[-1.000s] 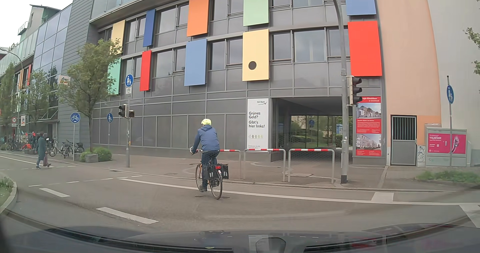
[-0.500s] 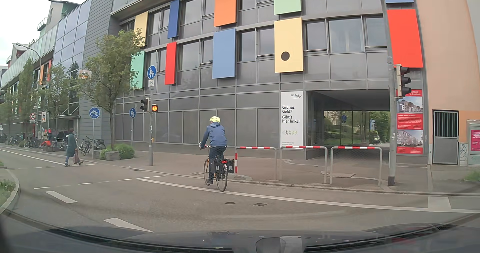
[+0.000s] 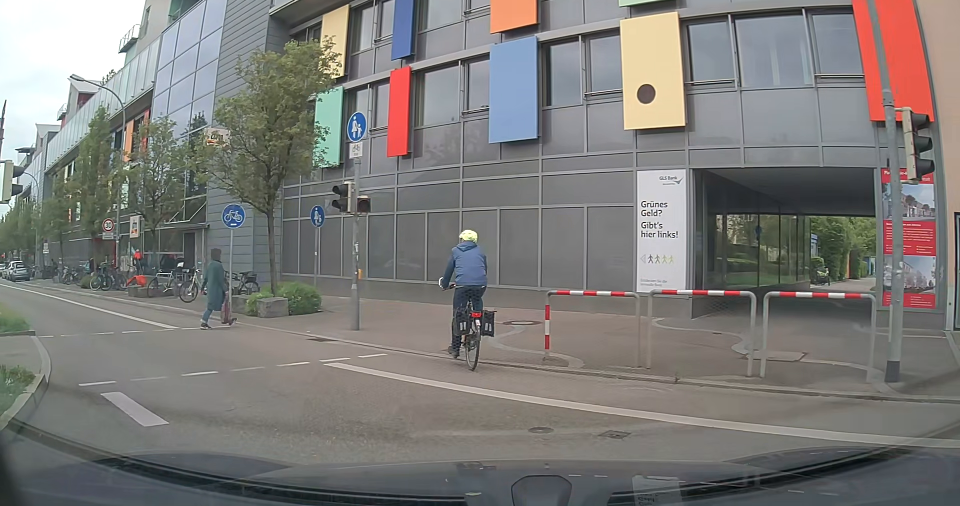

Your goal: Follow the waypoints while adhering to traffic rules and regulations

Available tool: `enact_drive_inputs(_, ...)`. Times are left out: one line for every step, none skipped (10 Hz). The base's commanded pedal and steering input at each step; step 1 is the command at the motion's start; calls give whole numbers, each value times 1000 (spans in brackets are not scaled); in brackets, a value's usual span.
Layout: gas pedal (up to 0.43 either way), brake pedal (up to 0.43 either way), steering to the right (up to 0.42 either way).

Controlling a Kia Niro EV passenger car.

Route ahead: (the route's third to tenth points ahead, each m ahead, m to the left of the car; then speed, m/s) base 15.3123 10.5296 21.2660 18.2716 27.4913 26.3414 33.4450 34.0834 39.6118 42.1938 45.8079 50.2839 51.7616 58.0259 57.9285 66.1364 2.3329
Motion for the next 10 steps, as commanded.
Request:
enact_drive_inputs(0, 91, -362)
enact_drive_inputs(0, 146, -362)
enact_drive_inputs(0, 171, -362)
enact_drive_inputs(0, 195, -362)
enact_drive_inputs(0, 220, -362)
enact_drive_inputs(0, 238, -363)
enact_drive_inputs(0, 244, -365)
enact_drive_inputs(0, 250, -369)
enact_drive_inputs(0, 244, -369)
enact_drive_inputs(0, 238, -369)
